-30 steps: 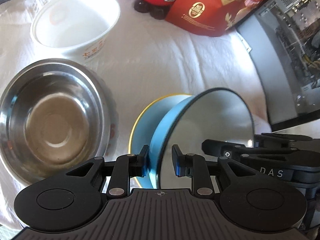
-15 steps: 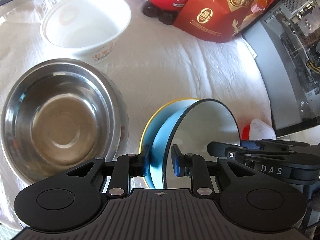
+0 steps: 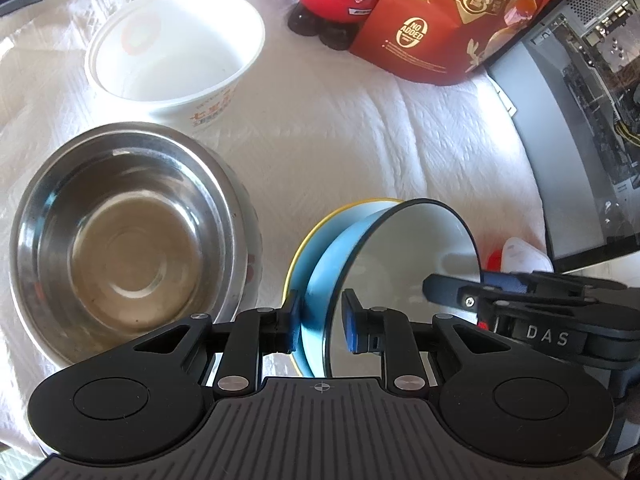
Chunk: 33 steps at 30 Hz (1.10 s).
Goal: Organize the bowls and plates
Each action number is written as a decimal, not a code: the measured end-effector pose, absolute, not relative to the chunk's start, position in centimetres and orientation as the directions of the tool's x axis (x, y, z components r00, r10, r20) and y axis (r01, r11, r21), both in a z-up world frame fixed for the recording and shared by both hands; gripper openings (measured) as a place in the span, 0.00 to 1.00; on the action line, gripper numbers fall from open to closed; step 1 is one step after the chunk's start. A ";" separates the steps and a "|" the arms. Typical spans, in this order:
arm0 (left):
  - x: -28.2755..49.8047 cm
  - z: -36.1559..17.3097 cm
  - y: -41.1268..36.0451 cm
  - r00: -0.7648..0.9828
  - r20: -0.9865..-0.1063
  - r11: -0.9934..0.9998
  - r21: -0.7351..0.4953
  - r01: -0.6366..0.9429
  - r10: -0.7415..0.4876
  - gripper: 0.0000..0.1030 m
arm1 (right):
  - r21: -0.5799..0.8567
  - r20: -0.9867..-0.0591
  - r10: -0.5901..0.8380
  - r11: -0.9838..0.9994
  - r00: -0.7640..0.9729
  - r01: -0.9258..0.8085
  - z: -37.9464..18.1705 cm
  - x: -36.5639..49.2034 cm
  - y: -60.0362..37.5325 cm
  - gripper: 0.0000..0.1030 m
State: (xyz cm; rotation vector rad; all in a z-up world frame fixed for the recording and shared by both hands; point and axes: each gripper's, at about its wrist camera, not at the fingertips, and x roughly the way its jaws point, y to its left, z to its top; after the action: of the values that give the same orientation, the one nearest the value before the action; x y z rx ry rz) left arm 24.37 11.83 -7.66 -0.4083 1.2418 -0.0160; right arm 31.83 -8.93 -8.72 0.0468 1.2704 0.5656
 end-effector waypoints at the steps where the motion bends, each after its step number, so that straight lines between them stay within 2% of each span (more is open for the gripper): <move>1: 24.3 -7.5 11.8 0.338 -0.913 0.930 -0.307 -0.205 -0.227 0.22 | 0.331 -0.887 0.422 0.864 0.188 -0.379 -8.5 31.8 -8.9 0.42; 10: 23.9 -6.2 12.2 0.362 -0.904 0.931 -0.312 -0.188 -0.230 0.21 | 0.300 -0.881 0.413 0.865 0.232 -0.402 -7.2 31.8 -9.0 0.42; 15: 23.5 -5.5 13.4 0.386 -0.884 0.912 -0.359 -0.198 -0.265 0.20 | 0.285 -0.883 0.403 0.868 0.241 -0.407 -7.1 31.7 -8.7 0.42; 22: 23.5 -3.8 17.0 0.474 -0.844 0.892 -0.393 -0.225 -0.252 0.20 | 0.208 -0.856 0.386 0.866 0.345 -0.454 -4.8 31.6 -7.6 0.43; 28: 24.7 -1.8 24.3 0.613 -0.759 0.838 -0.469 -0.279 -0.220 0.20 | 0.107 -0.822 0.368 0.849 0.435 -0.518 -1.7 32.8 -4.2 0.60; 33: 27.4 -2.5 30.3 0.593 -0.802 0.830 -0.375 -0.412 -0.068 0.20 | 0.064 -0.795 0.380 0.828 0.473 -0.557 1.0 35.0 0.2 0.78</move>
State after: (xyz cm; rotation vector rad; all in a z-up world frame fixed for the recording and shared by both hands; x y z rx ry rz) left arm 27.43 30.29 -2.50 -0.5757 0.9260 0.2129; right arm 35.01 0.16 1.00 -0.2147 0.9122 0.5786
